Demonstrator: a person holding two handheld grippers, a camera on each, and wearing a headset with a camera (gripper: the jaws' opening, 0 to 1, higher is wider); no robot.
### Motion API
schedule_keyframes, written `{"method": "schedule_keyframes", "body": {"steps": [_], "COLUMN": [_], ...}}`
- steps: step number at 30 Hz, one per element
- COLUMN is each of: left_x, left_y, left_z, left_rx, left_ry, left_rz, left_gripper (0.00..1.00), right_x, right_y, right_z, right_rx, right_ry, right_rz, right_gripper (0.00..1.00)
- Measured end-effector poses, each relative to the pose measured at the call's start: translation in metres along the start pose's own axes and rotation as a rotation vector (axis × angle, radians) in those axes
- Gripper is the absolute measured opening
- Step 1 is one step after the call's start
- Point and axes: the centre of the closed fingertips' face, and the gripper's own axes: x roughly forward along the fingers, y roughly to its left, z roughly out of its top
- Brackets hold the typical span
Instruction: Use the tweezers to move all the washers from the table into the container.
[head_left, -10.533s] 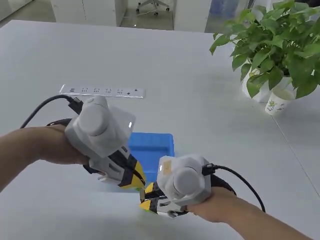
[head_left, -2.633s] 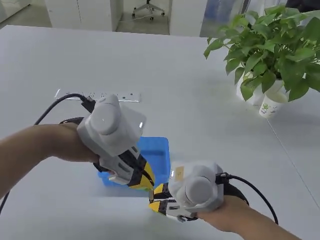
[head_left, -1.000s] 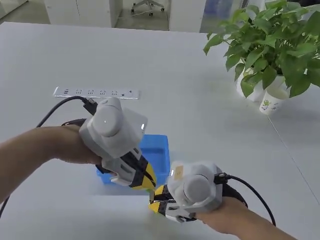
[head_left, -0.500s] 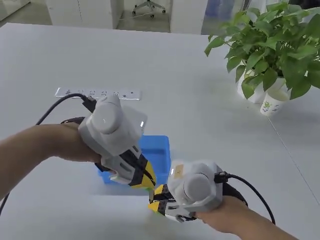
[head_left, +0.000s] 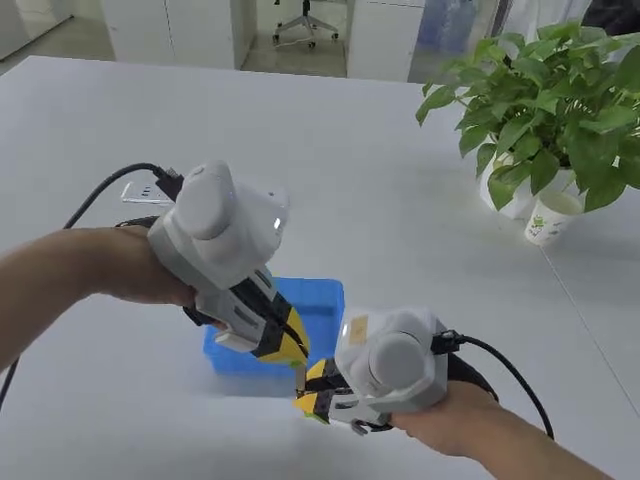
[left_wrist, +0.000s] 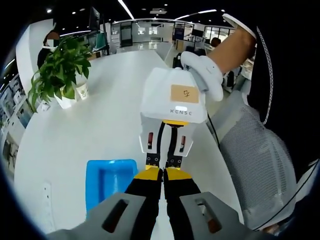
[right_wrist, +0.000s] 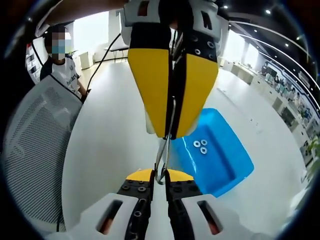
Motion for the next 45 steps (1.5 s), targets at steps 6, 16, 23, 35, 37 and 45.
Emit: {"method": "schedule_keyframes", "body": {"steps": [6, 16, 23, 35, 37, 45], "left_x": [-0.009, -0.024, -0.031, -0.035, -0.035, -0.03], "left_y": [0.002, 0.017, 0.032, 0.057, 0.061, 0.071], "left_z": [0.005, 0.012, 0.013, 0.002, -0.001, -0.013], "left_rx": [0.002, 0.009, 0.019, 0.017, 0.016, 0.013], "left_ry": [-0.007, -0.014, -0.015, -0.001, 0.002, 0.018], "left_rz": [0.007, 0.026, 0.049, 0.073, 0.078, 0.087], "left_gripper": [0.05, 0.05, 0.05, 0.05, 0.05, 0.05], "right_x": [-0.004, -0.008, -0.008, 0.007, 0.009, 0.022], "right_y": [-0.006, -0.025, -0.043, -0.067, -0.07, -0.079], "right_z": [0.01, 0.024, 0.031, 0.033, 0.033, 0.029], "right_rx": [-0.019, -0.029, -0.039, -0.057, -0.057, -0.068], "right_ry": [0.002, -0.007, -0.014, -0.016, -0.017, -0.025], "right_rz": [-0.006, -0.021, -0.031, -0.012, -0.008, 0.01], "right_gripper": [0.11, 0.11, 0.11, 0.11, 0.11, 0.11]}}
